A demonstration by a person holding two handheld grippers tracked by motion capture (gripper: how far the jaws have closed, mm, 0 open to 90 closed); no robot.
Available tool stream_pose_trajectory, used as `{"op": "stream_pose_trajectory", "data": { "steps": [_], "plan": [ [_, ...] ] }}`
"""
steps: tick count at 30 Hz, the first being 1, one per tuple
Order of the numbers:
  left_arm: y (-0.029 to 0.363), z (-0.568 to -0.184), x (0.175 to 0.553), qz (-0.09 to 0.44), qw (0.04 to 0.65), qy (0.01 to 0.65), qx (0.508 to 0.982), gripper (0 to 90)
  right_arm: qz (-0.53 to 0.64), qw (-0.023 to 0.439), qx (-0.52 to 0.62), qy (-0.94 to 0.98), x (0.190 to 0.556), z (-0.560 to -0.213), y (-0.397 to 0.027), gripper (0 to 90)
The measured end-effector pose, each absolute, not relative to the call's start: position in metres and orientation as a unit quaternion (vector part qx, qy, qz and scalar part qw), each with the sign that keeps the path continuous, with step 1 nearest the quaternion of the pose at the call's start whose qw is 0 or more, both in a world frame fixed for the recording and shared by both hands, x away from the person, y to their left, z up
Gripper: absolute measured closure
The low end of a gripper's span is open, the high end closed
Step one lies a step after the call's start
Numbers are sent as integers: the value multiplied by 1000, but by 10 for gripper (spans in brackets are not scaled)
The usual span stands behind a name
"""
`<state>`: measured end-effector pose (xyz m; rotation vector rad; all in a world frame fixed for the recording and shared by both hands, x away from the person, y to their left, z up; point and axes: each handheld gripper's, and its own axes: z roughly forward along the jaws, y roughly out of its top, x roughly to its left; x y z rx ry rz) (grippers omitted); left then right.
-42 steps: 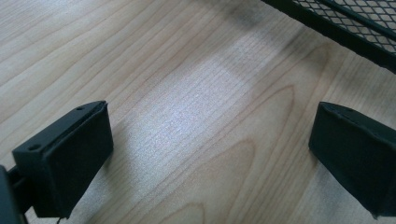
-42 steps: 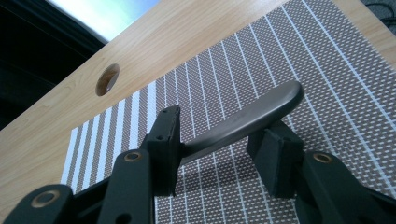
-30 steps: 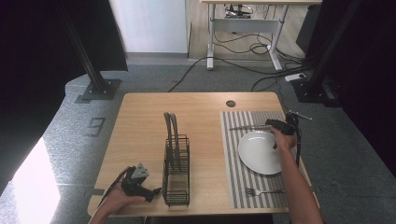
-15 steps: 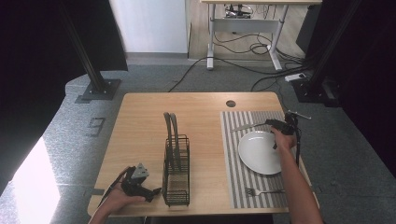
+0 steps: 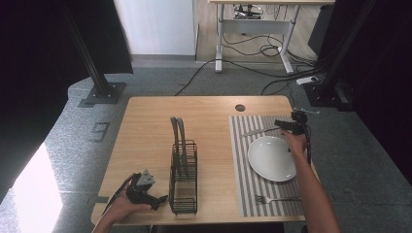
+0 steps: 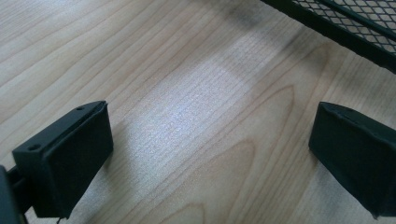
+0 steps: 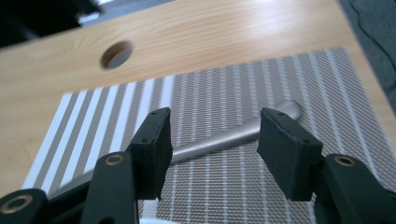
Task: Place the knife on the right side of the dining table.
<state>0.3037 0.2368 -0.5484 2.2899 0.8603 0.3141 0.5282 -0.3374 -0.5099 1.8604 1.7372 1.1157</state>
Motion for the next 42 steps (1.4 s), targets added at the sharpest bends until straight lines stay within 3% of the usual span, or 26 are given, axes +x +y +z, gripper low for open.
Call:
{"op": "stream_pose_trajectory", "data": {
  "steps": [8, 21, 42],
  "plan": [
    [237, -548, 304, 120, 332, 329, 876, 0, 352, 140, 630, 677, 553, -518, -324, 405],
    [237, -548, 304, 120, 332, 329, 876, 0, 318, 158, 618, 701, 575, -535, -313, 418],
    [237, -548, 304, 120, 331, 329, 876, 0, 298, 169, 636, 692, 572, -534, -318, 416]
  ]
}}
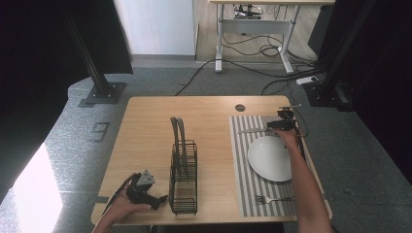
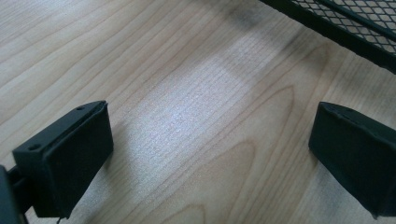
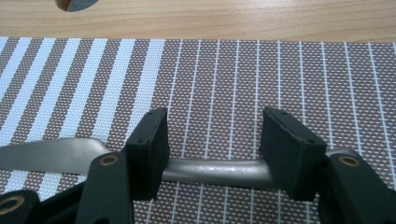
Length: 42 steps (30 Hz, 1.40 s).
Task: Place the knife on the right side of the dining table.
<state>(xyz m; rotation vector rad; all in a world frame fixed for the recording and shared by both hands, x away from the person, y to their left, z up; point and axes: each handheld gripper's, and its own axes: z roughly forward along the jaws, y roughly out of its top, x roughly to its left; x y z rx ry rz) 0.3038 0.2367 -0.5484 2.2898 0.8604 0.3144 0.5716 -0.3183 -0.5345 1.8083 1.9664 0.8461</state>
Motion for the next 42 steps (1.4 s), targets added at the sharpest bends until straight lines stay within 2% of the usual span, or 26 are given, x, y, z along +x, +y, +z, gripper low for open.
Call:
{"op": "stream_pose_trajectory", "data": {
  "steps": [19, 25, 34, 42],
  "plan": [
    [237, -548, 304, 120, 331, 329, 876, 0, 311, 157, 656, 670, 569, -534, -323, 394],
    [237, -548, 304, 120, 331, 329, 876, 0, 353, 155, 644, 661, 561, -520, -318, 394],
    [237, -548, 304, 121, 331, 330, 876, 0, 397, 167, 605, 670, 528, -493, -303, 389],
    [237, -548, 304, 120, 331, 329, 876, 0, 447, 153, 577, 666, 491, -468, -292, 388]
  ]
}}
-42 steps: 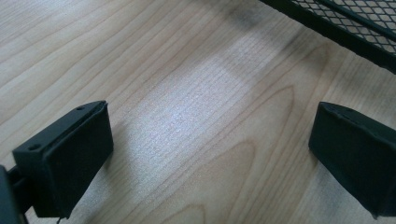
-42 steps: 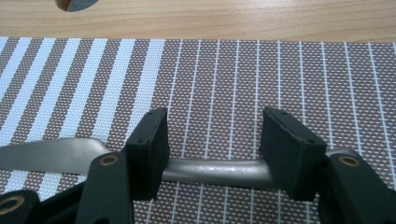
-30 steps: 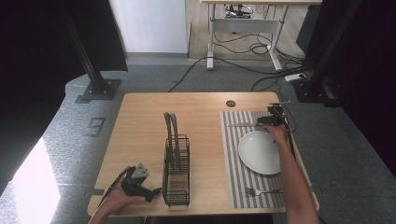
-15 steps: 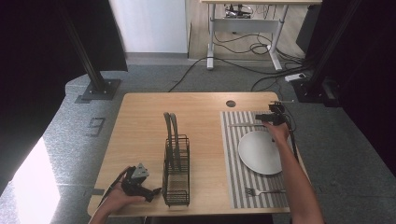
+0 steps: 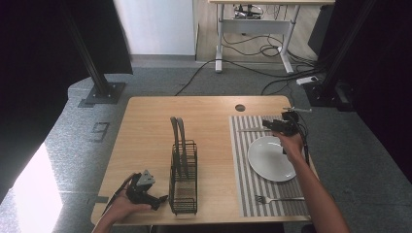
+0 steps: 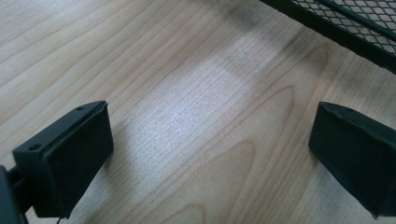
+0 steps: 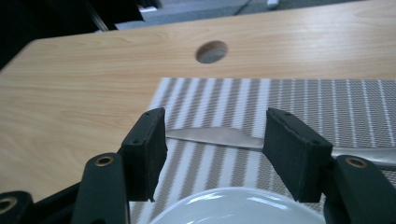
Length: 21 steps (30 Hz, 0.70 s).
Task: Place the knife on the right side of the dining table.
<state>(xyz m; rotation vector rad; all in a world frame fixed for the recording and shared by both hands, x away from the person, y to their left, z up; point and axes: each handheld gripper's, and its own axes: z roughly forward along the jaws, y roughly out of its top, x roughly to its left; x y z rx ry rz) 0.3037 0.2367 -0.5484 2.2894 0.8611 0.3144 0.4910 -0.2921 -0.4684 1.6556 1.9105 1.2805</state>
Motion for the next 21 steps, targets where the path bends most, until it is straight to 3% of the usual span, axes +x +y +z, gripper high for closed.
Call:
{"op": "stream_pose_trajectory", "data": {
  "steps": [12, 21],
  "plan": [
    [236, -548, 303, 121, 331, 331, 875, 0, 503, 132, 520, 678, 432, -445, -257, 382],
    [236, -548, 303, 122, 331, 332, 875, 0, 521, 111, 467, 705, 391, -452, -218, 368]
  ]
}}
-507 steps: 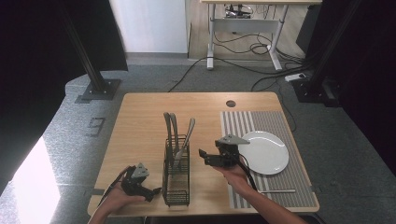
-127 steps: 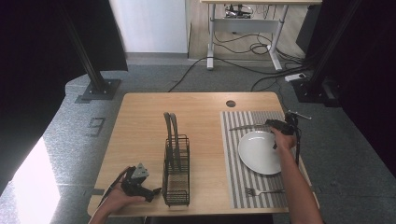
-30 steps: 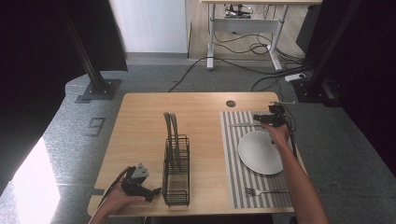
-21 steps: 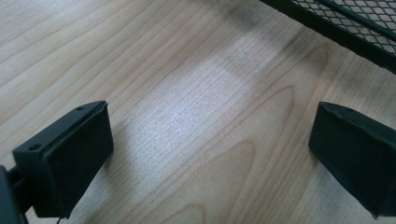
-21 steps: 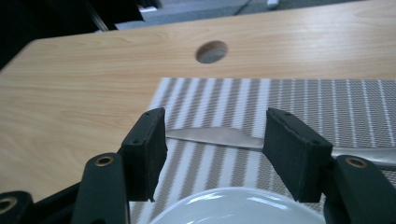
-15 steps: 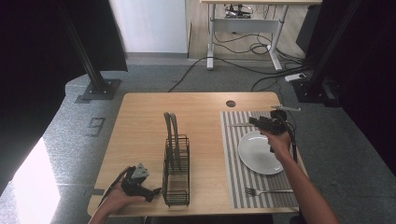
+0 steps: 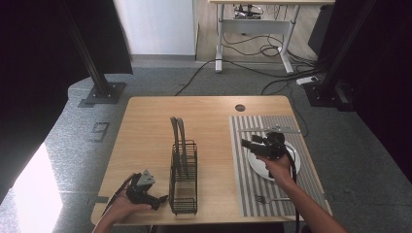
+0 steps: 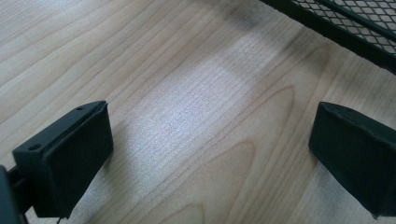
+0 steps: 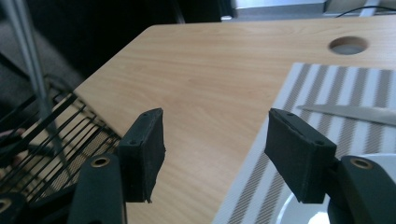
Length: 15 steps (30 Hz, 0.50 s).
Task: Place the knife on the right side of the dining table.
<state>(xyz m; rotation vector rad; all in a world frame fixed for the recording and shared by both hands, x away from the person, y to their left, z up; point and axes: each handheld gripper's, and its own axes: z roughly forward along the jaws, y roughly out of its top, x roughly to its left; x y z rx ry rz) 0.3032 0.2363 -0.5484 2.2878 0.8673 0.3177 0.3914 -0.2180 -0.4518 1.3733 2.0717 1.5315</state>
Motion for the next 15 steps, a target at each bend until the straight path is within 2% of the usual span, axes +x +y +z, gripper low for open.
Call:
{"op": "stream_pose_trajectory", "data": {
  "steps": [8, 15],
  "plan": [
    [236, -548, 303, 122, 331, 333, 875, 0, 516, 105, 442, 727, 369, -471, -192, 369],
    [236, -548, 302, 122, 331, 333, 874, 0, 513, 106, 437, 731, 366, -475, -185, 369]
  ]
}}
